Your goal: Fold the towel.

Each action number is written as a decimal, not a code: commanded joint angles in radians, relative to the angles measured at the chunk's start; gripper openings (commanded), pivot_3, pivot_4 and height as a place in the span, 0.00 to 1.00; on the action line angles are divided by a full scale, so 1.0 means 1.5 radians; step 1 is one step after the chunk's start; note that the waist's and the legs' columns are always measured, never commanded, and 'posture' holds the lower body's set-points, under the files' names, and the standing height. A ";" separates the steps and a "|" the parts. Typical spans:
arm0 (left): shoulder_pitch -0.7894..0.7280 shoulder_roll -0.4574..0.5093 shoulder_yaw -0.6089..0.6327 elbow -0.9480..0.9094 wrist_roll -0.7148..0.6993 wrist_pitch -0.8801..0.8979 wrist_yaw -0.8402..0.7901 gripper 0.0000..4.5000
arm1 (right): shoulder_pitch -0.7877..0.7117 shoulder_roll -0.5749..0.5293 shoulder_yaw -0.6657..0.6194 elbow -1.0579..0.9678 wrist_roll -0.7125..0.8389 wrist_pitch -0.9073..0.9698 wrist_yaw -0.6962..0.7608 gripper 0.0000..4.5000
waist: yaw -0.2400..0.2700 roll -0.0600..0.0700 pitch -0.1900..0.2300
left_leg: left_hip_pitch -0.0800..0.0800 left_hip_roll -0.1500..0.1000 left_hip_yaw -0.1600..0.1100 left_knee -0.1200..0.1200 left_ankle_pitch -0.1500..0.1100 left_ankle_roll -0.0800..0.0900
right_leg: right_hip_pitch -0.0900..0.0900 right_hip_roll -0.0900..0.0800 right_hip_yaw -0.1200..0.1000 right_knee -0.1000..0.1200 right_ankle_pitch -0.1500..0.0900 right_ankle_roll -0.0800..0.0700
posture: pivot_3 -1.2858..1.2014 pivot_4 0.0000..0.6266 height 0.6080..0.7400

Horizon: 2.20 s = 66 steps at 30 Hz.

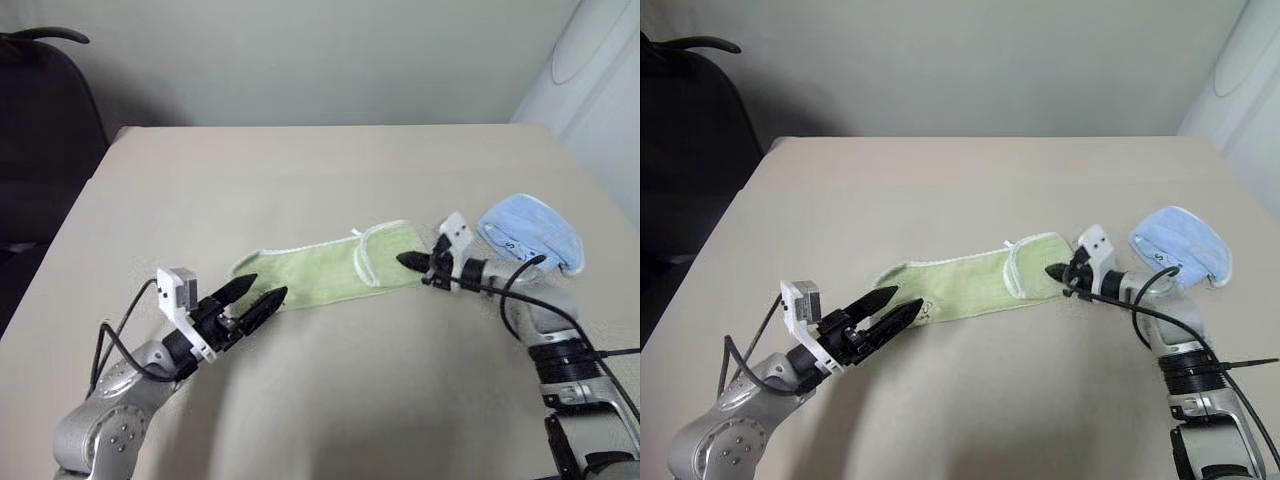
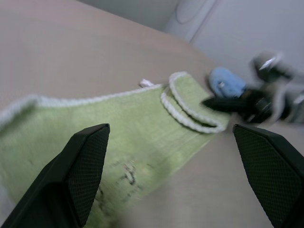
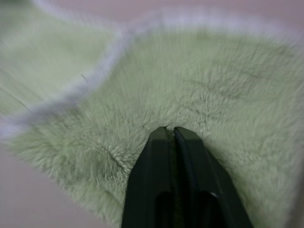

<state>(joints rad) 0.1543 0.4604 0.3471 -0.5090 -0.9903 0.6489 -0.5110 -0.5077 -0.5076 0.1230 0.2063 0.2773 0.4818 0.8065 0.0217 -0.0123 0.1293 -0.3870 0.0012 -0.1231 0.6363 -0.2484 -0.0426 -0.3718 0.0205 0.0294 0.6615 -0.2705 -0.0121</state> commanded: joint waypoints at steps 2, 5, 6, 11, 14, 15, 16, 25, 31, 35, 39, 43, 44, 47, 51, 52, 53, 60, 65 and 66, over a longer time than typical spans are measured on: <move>0.063 -0.024 0.051 -0.045 -0.094 0.017 0.065 1.00 | -0.001 0.026 -0.011 -0.001 -0.011 -0.063 -0.004 0.08 | -0.002 0.000 0.000 | 0.001 0.000 0.000 0.000 0.000 0.000 | 0.001 0.000 0.000 0.000 0.000 0.000 | 0.52 0.24 1.00; 0.136 -0.072 0.066 -0.076 -0.176 0.012 0.142 1.00 | -0.013 0.038 -0.050 -0.064 0.029 -0.036 -0.010 0.08 | -0.007 0.001 0.000 | 0.002 0.000 0.001 0.000 0.000 0.000 | 0.002 0.000 0.000 0.000 0.000 0.000 | 0.52 0.24 1.00; 0.156 -0.085 0.068 -0.088 -0.203 0.010 0.172 1.00 | -0.020 0.037 -0.059 -0.089 0.042 -0.026 -0.005 0.08 | -0.007 0.001 0.000 | 0.002 0.000 0.001 0.000 0.000 0.000 | 0.001 0.000 0.000 0.000 0.000 0.000 | 0.52 0.24 1.00; 0.196 -0.113 0.057 -0.077 -0.269 0.001 0.278 1.00 | -0.070 0.050 -0.070 -0.127 0.071 -0.017 0.006 0.08 | -0.005 0.001 0.000 | 0.002 0.000 0.001 0.000 0.000 -0.001 | 0.002 0.000 0.000 0.000 -0.001 -0.001 | 0.52 0.24 1.00; 0.186 -0.136 0.045 -0.051 -0.279 -0.005 0.355 1.00 | -0.092 0.060 -0.080 -0.145 0.095 -0.006 0.003 0.08 | -0.005 0.001 0.000 | 0.004 0.000 0.001 0.001 0.000 0.000 | 0.004 0.000 0.000 0.000 -0.001 -0.001 | 0.52 0.24 1.00; 0.173 -0.142 0.040 -0.040 -0.284 -0.008 0.375 1.00 | -0.100 0.063 -0.084 -0.150 0.104 -0.002 0.002 0.08 | -0.005 0.001 0.000 | 0.004 0.000 0.001 0.001 0.000 0.000 | 0.004 0.000 0.000 0.000 -0.001 -0.001 | 0.52 0.24 1.00; 0.154 -0.150 0.034 -0.027 -0.288 -0.011 0.397 1.00 | -0.108 0.067 -0.089 -0.151 0.112 0.002 0.001 0.08 | -0.005 0.002 0.000 | 0.004 0.000 0.001 0.001 0.000 0.000 | 0.004 0.000 0.000 0.000 -0.001 -0.001 | 0.52 0.24 1.00; -0.005 -0.149 -0.001 0.141 -0.268 0.017 0.478 1.00 | -0.134 0.088 -0.099 -0.138 0.119 -0.001 -0.015 0.08 | 0.008 0.008 -0.002 | 0.007 0.000 0.000 0.000 0.001 -0.001 | 0.007 0.001 -0.001 0.001 -0.001 -0.001 | 0.52 0.24 1.00; -0.090 -0.142 0.001 0.237 -0.249 0.030 0.494 1.00 | -0.133 0.099 -0.110 -0.151 0.118 -0.008 -0.042 0.08 | 0.019 0.013 -0.003 | 0.015 -0.003 -0.003 -0.003 0.000 0.006 | 0.015 0.000 0.000 0.001 -0.001 -0.002 | 0.52 0.24 1.00; -0.115 -0.139 0.006 0.252 -0.244 0.034 0.496 0.87 | -0.126 0.103 -0.114 -0.160 0.116 -0.009 -0.056 0.07 | 0.018 0.014 -0.004 | 0.015 -0.003 -0.003 -0.003 0.004 -0.001 | 0.015 0.000 0.000 0.001 -0.001 -0.002 | 0.52 0.24 1.00; -0.129 -0.134 0.019 0.256 -0.238 0.033 0.485 0.54 | -0.118 0.103 -0.115 -0.171 0.117 -0.008 -0.064 0.07 | 0.018 0.014 -0.004 | 0.013 -0.003 -0.002 -0.004 0.004 -0.002 | 0.014 0.000 0.000 0.000 -0.001 -0.002 | 0.52 0.24 1.00; -0.136 -0.129 0.040 0.255 -0.237 0.027 0.474 0.21 | -0.110 0.102 -0.117 -0.178 0.117 -0.008 -0.068 0.07 | 0.014 0.014 -0.003 | 0.013 -0.002 -0.002 -0.005 0.004 -0.003 | 0.012 0.001 0.000 0.000 -0.002 -0.002 | 0.52 0.24 1.00; -0.140 -0.127 0.044 0.249 -0.235 0.023 0.471 0.11 | -0.108 0.101 -0.118 -0.181 0.117 -0.008 -0.070 0.07 | 0.013 0.014 -0.003 | 0.012 -0.002 -0.001 -0.005 0.003 -0.003 | 0.012 0.001 0.000 -0.001 -0.002 -0.002 | 0.52 0.24 1.00; -0.153 -0.116 0.057 0.229 -0.233 0.016 0.463 0.01 | -0.099 0.101 -0.119 -0.191 0.117 -0.006 -0.077 0.07 | 0.010 0.013 -0.002 | 0.012 -0.001 -0.001 -0.005 0.003 -0.003 | 0.012 0.002 0.000 -0.001 -0.003 -0.002 | 0.52 0.24 1.00; -0.164 -0.075 0.087 0.200 -0.234 0.017 0.445 0.01 | -0.087 0.099 -0.122 -0.209 0.120 -0.002 -0.086 0.07 | 0.005 0.009 0.000 | 0.011 0.000 -0.002 -0.005 0.003 -0.004 | 0.011 0.004 0.001 -0.001 -0.003 -0.002 | 0.52 0.24 1.00; -0.165 -0.065 0.095 0.194 -0.237 0.017 0.441 0.01 | -0.084 0.098 -0.124 -0.212 0.120 -0.001 -0.089 0.07 | 0.004 0.009 0.000 | 0.010 0.000 -0.002 -0.005 0.002 -0.005 | 0.010 0.005 0.001 -0.001 -0.003 -0.003 | 0.52 0.24 1.00; -0.168 -0.056 0.101 0.190 -0.239 0.018 0.437 0.01 | -0.082 0.097 -0.126 -0.214 0.121 -0.001 -0.090 0.07 | 0.004 0.009 0.000 | 0.009 0.000 -0.002 -0.005 0.002 -0.005 | 0.009 0.005 0.001 -0.001 -0.003 -0.002 | 0.52 0.24 1.00; -0.279 0.010 0.050 0.142 -0.229 0.053 0.406 0.01 | -0.072 0.098 -0.125 -0.223 0.119 0.003 -0.099 0.07 | 0.008 0.007 0.001 | 0.002 0.000 -0.003 -0.004 0.002 -0.005 | 0.002 0.005 0.000 -0.002 -0.002 -0.002 | 0.52 0.24 1.00; -0.389 0.024 -0.094 0.106 -0.180 0.117 0.358 0.01 | -0.080 0.100 -0.125 -0.207 0.112 -0.005 -0.105 0.07 | 0.009 0.007 0.001 | 0.002 0.000 -0.003 -0.002 0.002 -0.004 | 0.004 0.004 0.000 -0.003 -0.001 -0.001 | 0.52 0.24 1.00; -0.413 0.023 -0.127 0.110 -0.166 0.132 0.346 0.01 | -0.083 0.101 -0.128 -0.201 0.110 -0.008 -0.110 0.07 | 0.008 0.007 0.001 | 0.002 0.000 -0.003 -0.002 0.002 -0.004 | 0.004 0.004 0.000 -0.004 -0.001 -0.001 | 0.52 0.24 1.00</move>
<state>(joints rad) -0.4297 0.4869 0.2163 -0.3069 -1.2736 0.8080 0.0465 -0.6078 -0.3559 -0.0455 -0.0829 0.4380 0.4891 0.6567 0.0339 -0.0015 0.1308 -0.3838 0.0009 -0.1281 0.6326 -0.2450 -0.0494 -0.3661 0.0272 0.0298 0.6561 -0.2719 -0.0141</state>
